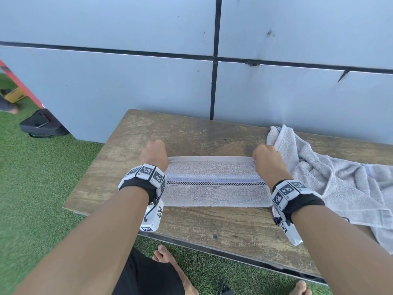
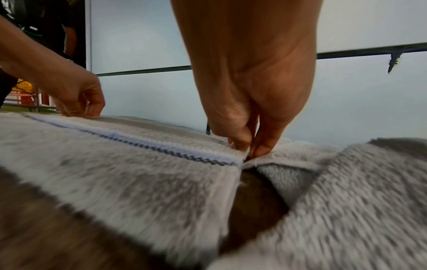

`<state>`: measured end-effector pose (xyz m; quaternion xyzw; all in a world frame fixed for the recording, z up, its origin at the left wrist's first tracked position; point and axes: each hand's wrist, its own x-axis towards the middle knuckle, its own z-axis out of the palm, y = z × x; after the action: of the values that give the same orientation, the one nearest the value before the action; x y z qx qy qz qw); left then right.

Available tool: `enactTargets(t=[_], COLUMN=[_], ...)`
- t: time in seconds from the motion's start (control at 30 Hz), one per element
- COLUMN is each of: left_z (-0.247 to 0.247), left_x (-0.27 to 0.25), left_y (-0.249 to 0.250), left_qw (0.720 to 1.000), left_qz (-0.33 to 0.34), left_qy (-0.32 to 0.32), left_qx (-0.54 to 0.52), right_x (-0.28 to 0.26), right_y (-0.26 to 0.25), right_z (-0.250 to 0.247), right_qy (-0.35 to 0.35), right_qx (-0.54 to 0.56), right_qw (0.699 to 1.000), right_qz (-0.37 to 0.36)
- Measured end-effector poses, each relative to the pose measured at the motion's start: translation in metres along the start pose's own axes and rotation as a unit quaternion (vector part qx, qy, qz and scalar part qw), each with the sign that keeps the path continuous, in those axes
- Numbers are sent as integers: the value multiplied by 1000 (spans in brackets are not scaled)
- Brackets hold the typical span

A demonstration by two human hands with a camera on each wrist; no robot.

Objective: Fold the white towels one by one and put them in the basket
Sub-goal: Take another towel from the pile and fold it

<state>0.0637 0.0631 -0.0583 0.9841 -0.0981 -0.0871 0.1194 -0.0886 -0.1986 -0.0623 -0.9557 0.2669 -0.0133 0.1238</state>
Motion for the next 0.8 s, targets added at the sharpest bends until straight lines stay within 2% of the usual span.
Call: enactTargets(t=[0.3,0.6,0.8], left_z=[-1,-1,12], left_x=[-32,-77,-105], left_y=[-5,-19,-37], left_qw=[999,994,995], left_qz=[13,19,46], left_qy=[0,-17,15], left_qx=[52,106,90], right_x=[-41,-86,-114], right_y=[-1,-15,-12], right_z=[3,-15,-15], right_qy=[-8,-45,-49], right_qx=[-60,-114,-125], right_qw=[997,992,991], right_qz=[-54,-29,-20])
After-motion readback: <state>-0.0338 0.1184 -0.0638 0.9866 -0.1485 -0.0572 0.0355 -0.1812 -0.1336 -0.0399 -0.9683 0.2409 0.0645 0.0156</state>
